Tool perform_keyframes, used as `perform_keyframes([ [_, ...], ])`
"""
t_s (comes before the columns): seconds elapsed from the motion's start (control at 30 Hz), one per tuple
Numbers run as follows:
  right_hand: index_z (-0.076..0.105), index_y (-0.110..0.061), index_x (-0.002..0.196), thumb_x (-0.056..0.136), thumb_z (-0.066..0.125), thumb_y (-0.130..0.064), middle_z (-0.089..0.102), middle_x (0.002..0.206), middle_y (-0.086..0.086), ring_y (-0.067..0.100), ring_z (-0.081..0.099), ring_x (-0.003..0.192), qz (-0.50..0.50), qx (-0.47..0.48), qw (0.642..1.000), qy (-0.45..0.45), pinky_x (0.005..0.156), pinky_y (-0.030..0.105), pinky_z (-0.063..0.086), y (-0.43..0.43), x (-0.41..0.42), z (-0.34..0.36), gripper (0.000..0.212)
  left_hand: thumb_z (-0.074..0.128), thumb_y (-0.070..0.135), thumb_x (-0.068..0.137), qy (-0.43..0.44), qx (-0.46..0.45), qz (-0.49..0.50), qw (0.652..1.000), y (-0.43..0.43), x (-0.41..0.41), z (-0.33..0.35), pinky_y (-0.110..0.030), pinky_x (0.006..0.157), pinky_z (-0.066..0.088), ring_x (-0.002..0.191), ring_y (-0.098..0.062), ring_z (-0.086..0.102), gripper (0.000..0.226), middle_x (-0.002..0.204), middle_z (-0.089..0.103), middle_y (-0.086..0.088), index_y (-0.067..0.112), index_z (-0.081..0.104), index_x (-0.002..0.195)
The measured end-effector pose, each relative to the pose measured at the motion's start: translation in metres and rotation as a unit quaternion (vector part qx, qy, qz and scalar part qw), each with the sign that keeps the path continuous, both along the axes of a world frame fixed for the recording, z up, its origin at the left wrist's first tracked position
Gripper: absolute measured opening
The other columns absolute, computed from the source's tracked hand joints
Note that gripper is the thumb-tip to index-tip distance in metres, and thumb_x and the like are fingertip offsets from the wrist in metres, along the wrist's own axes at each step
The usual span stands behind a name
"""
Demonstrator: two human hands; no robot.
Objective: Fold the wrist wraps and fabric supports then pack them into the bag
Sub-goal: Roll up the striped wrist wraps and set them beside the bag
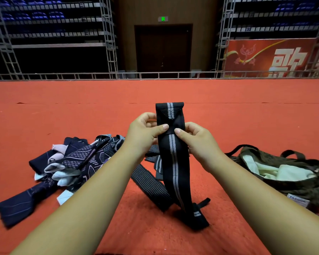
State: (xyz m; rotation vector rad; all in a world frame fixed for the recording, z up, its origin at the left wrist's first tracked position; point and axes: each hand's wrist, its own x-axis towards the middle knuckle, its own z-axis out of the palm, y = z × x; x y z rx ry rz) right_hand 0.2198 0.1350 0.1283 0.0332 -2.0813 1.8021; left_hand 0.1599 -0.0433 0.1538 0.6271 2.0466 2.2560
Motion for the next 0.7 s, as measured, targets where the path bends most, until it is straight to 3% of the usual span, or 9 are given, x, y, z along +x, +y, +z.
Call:
perform_keyframes([
  [0.1,0.075,-0.015,0.112,0.106,0.067,-0.030,0.080,0.102,0.013,0.023,0.074,0.085,0.026,-0.041,0.998,-0.034,0.074,0.045,0.055,0.001,0.001,-0.001,0.018,0.079,0.002,0.092,0.019,0.010,0.025,0.999,0.003,0.000,0.004,-0.030,0.066,0.060,0.087,-0.019,0.079,0.026,0.105,0.080,-0.011,0.011,0.070,0.115],
  [0.2,0.078,-0.017,0.100,0.108,0.063,-0.034,0.074,0.084,0.001,0.017,0.064,0.072,0.049,-0.035,0.995,-0.081,0.068,0.036,0.050,0.002,0.003,-0.003,0.024,0.079,0.003,0.093,0.026,0.002,0.047,0.999,0.003,-0.001,0.005,-0.022,0.062,0.057,0.084,-0.013,0.078,0.023,0.106,0.080,-0.011,0.012,0.073,0.113],
  [0.27,0.077,-0.018,0.096,0.107,0.063,-0.035,0.070,0.083,0.001,0.017,0.061,0.073,0.055,-0.044,0.993,-0.099,0.065,0.031,0.048,0.002,0.003,-0.001,0.025,0.079,0.003,0.093,0.032,-0.001,0.047,0.998,0.002,0.000,0.004,-0.019,0.059,0.055,0.081,-0.009,0.077,0.020,0.104,0.081,-0.009,0.010,0.074,0.110],
  [0.37,0.078,-0.014,0.107,0.107,0.063,-0.031,0.073,0.093,0.004,0.021,0.065,0.082,0.064,-0.077,0.988,-0.114,0.066,0.030,0.049,0.005,0.002,0.002,0.023,0.078,0.000,0.092,0.049,0.005,0.019,0.999,-0.002,-0.001,0.003,-0.020,0.061,0.055,0.079,-0.011,0.075,0.016,0.096,0.081,-0.006,0.010,0.074,0.104],
  [0.47,0.078,-0.010,0.117,0.104,0.064,-0.027,0.072,0.095,0.003,0.021,0.063,0.077,0.078,-0.103,0.985,-0.114,0.069,0.034,0.047,0.008,0.001,0.007,0.025,0.075,-0.006,0.092,0.060,-0.014,-0.020,0.998,-0.008,-0.001,0.003,-0.019,0.060,0.054,0.071,-0.008,0.072,0.016,0.087,0.080,0.000,0.008,0.075,0.100],
  [0.63,0.079,-0.014,0.124,0.105,0.063,-0.019,0.076,0.105,0.005,0.018,0.066,0.077,0.100,-0.130,0.981,-0.106,0.066,0.033,0.056,0.019,-0.003,0.014,0.025,0.057,-0.022,0.088,0.074,-0.098,-0.035,0.992,-0.014,-0.002,0.005,-0.021,0.078,0.060,0.104,-0.012,0.077,0.037,0.119,0.079,0.002,0.004,0.083,0.095],
  [0.7,0.078,-0.014,0.126,0.107,0.062,-0.020,0.077,0.108,0.006,0.016,0.067,0.076,0.097,-0.130,0.981,-0.102,0.065,0.032,0.058,0.022,-0.004,0.013,0.025,0.050,-0.020,0.089,0.081,-0.129,-0.023,0.988,-0.015,-0.002,0.006,-0.021,0.082,0.060,0.106,-0.010,0.075,0.044,0.123,0.077,0.005,0.009,0.084,0.091],
])
